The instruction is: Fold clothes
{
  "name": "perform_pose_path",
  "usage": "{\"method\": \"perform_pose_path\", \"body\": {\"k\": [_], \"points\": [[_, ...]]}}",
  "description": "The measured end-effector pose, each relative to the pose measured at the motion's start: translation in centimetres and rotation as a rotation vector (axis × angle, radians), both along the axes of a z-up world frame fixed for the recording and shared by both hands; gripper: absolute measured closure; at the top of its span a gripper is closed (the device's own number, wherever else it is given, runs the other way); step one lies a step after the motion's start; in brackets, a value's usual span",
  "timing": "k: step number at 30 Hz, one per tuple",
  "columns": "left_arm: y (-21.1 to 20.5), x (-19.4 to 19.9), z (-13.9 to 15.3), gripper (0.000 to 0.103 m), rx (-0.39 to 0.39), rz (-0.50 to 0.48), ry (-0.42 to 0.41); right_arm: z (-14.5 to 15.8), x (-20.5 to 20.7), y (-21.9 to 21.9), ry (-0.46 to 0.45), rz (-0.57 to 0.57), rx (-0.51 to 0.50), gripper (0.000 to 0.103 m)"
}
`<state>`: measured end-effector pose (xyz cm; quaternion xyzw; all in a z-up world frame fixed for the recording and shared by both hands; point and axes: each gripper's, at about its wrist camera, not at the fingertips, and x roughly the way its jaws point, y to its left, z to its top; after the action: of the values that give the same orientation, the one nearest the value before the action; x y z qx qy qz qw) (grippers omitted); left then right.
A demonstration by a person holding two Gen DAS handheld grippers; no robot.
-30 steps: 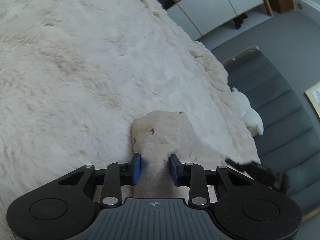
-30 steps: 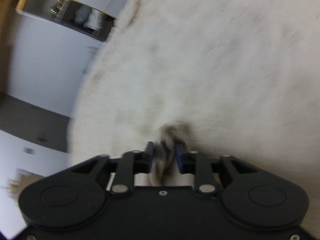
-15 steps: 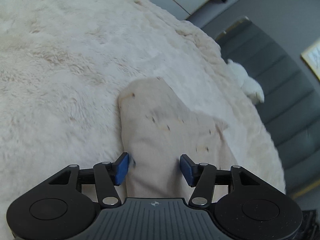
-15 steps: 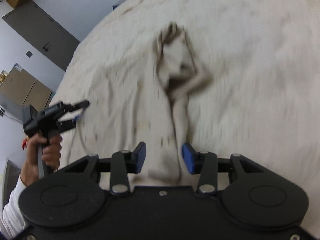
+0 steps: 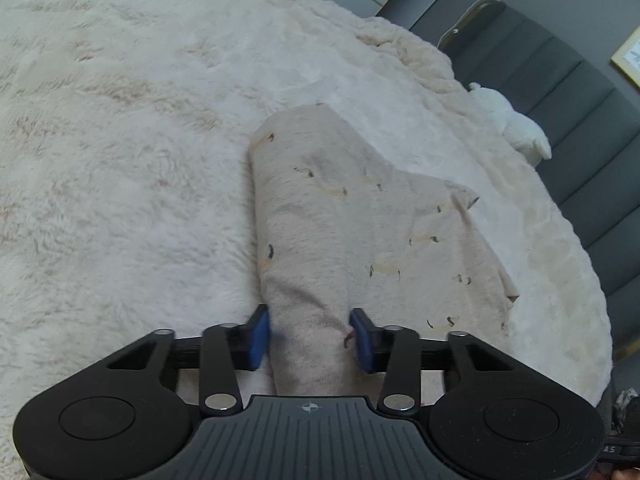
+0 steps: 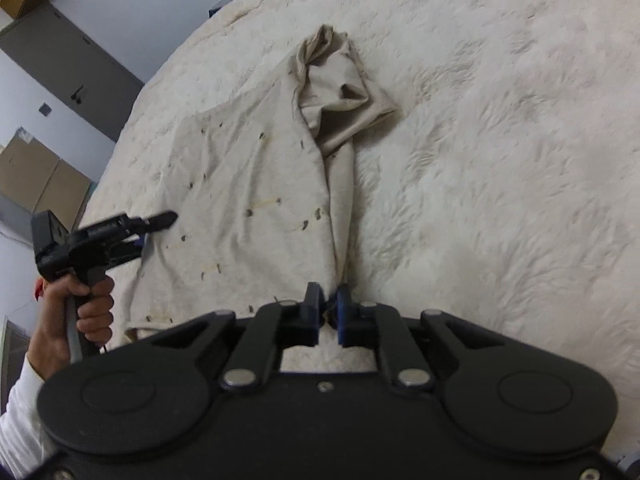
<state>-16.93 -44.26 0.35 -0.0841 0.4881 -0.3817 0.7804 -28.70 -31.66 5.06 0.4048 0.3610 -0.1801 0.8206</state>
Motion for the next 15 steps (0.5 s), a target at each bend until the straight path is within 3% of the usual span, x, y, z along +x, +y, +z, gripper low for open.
{"method": "perform_pose_path", "body": {"k": [4,6,8,10,15], "points": [[0.0,0.5,0.2,0.064,0.015,-0.005,0.02,0.0,-0.9,-0.3,0.052,-0.034,-0.031,0.103],[0.1,0.6,0.6,0.06,0.009,-0.006,0.026,0.6,-1.5,-0.8,0.025,-0.082,-0.052,0.099],[0.0,0.8,1.2,0.051,-0.001,-0.005,0.015,1.4,-1.7,-1.4,-0.029,-0.125,-0.061,0.084],[0.3,1.4,1.4,0.049,-0.031,0.01,0.014,1.9,-0.8,-1.8,-0.078,-0.138,-0.074,0.048],[1.9,4.4,0.6,0.041,-0.129,0.071,0.109,1.3,4.0,-3.2,-0.104,-0.115,-0.063,0.048]]}}
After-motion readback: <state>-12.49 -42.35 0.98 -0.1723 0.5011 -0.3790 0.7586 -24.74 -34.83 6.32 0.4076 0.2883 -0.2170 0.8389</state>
